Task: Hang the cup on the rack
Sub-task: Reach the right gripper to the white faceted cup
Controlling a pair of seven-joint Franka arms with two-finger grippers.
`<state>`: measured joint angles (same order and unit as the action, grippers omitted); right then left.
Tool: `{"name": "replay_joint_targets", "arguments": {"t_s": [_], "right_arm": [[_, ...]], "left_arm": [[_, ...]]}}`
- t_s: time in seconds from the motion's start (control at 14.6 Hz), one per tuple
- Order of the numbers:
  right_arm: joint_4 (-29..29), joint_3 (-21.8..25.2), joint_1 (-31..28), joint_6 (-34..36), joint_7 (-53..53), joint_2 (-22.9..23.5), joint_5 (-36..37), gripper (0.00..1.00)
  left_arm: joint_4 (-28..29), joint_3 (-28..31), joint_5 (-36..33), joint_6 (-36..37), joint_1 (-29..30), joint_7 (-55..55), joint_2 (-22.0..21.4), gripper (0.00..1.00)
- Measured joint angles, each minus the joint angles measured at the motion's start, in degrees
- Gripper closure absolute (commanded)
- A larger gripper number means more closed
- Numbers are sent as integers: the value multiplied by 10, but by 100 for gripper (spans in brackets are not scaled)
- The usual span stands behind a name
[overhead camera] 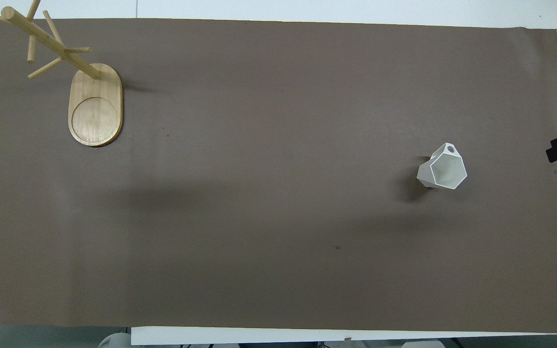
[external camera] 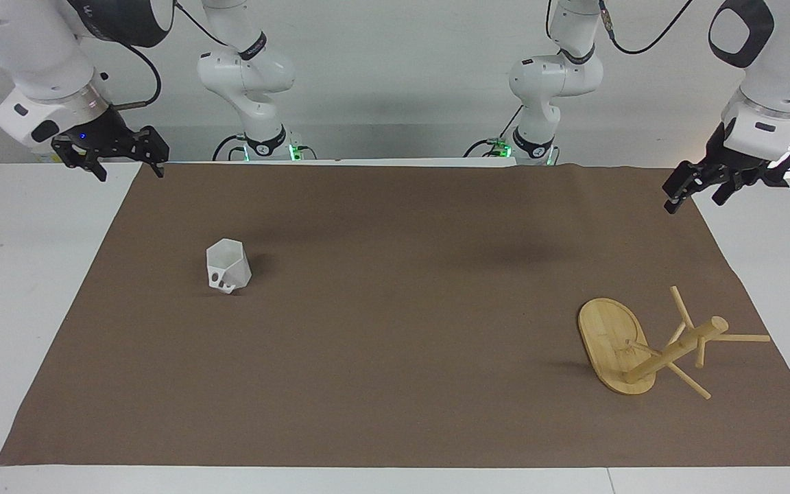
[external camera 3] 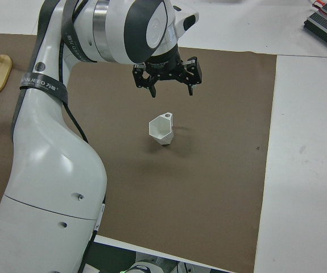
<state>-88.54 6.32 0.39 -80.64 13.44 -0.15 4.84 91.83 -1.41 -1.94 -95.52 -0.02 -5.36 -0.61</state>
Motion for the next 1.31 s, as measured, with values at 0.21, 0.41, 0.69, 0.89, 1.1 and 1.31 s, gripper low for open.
{"name": "replay_joint_targets", "arguments": {"t_s": [0.21, 0.41, 0.69, 0.89, 1.1, 1.31], "right_arm": [[0, 1, 0, 0, 0, 0, 0, 0], [0, 10, 0, 0, 20, 0, -31, 0], [-6, 91, -2, -24, 278, 0, -127, 0], [-56, 142, -22, -42, 489, 2, -248, 0], [-158, 150, -81, -71, 719, 11, -378, 0], [-238, 152, -131, -81, 935, 51, -489, 0]], "left_arm": [[0, 0, 0, 0, 0, 0, 0, 0], [0, 0, 0, 0, 0, 0, 0, 0], [0, 0, 0, 0, 0, 0, 0, 0], [0, -3, 0, 0, -4, 0, 0, 0], [0, -10, 0, 0, -14, 0, 0, 0], [0, -10, 0, 1, -15, 0, 0, 0]]}}
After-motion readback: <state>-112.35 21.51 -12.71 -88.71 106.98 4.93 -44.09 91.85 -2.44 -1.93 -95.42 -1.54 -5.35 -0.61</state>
